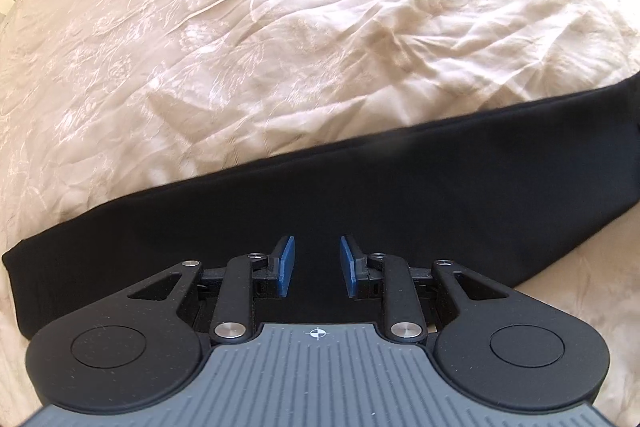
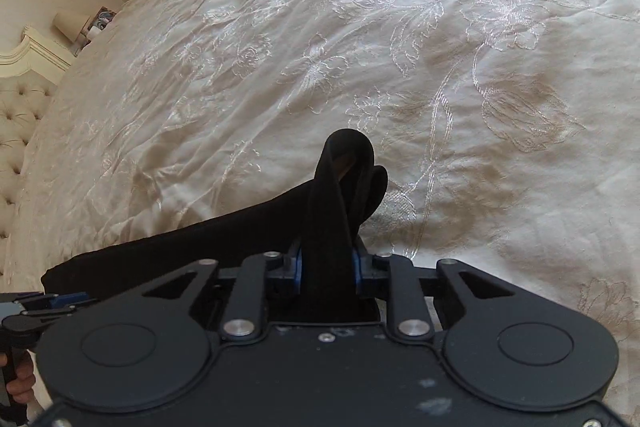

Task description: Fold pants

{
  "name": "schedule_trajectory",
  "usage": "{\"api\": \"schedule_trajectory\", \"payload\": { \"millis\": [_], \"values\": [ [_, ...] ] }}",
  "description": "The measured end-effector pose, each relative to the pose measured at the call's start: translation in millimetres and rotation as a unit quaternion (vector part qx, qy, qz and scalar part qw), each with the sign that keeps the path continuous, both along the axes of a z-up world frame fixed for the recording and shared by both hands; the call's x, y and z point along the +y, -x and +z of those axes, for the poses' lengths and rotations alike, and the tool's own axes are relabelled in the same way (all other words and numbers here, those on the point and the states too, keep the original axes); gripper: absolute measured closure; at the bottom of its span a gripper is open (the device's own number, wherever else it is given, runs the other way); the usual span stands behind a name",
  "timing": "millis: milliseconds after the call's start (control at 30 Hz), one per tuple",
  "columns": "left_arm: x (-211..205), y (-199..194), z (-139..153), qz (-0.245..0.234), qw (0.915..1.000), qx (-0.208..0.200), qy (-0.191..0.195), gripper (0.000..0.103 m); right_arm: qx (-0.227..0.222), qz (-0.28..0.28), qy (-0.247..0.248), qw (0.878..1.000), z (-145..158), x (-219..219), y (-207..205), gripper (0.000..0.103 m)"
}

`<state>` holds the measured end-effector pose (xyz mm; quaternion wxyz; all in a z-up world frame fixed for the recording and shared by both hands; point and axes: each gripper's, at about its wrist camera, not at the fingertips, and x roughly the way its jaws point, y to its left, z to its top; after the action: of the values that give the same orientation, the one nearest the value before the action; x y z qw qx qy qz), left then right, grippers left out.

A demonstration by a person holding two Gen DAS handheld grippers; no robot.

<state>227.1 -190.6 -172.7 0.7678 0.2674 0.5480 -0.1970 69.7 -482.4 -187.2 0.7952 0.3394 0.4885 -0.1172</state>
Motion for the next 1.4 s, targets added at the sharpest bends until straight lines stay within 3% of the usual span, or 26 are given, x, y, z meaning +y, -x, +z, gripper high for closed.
{"api": "schedule_trajectory", "payload": {
  "millis": [267, 433, 633, 900, 1000, 1100, 1200, 1400],
  "values": [
    [-34, -47, -47, 0.030, 0.9992, 0.023, -0.011, 0.078, -0.023, -0.010, 0.008, 1.000, 38, 11, -3, 0.080],
    [-37, -54, -37, 0.024, 0.9996, 0.017, -0.004, 0.078, -0.028, -0.007, 0.019, 0.999, 57, 25, -10, 0.080],
    [11, -38, -6, 0.061, 0.9972, 0.015, 0.040, 0.077, -0.045, 0.014, 0.029, 0.998, 83, 49, -24, 0.083],
    [93, -21, -4, 0.113, 0.9927, 0.034, 0.026, 0.078, -0.079, 0.074, 0.034, 0.994, 111, 121, -57, 0.083],
    [115, -20, -1, 0.124, 0.9912, 0.033, 0.031, 0.078, -0.073, 0.092, 0.036, 0.992, 109, 149, -71, 0.085],
    [129, -21, 4, 0.129, 0.9906, 0.028, 0.036, 0.078, -0.063, 0.098, 0.068, 0.991, 108, 164, -74, 0.086],
    [137, -21, 10, 0.122, 0.9916, 0.015, 0.041, 0.078, -0.046, 0.073, 0.078, 0.993, 105, 153, -61, 0.086],
    [157, -28, 2, 0.138, 0.9896, 0.014, 0.039, 0.078, 0.025, 0.006, 0.160, 0.987, 77, 93, -35, 0.086]
  ]
}}
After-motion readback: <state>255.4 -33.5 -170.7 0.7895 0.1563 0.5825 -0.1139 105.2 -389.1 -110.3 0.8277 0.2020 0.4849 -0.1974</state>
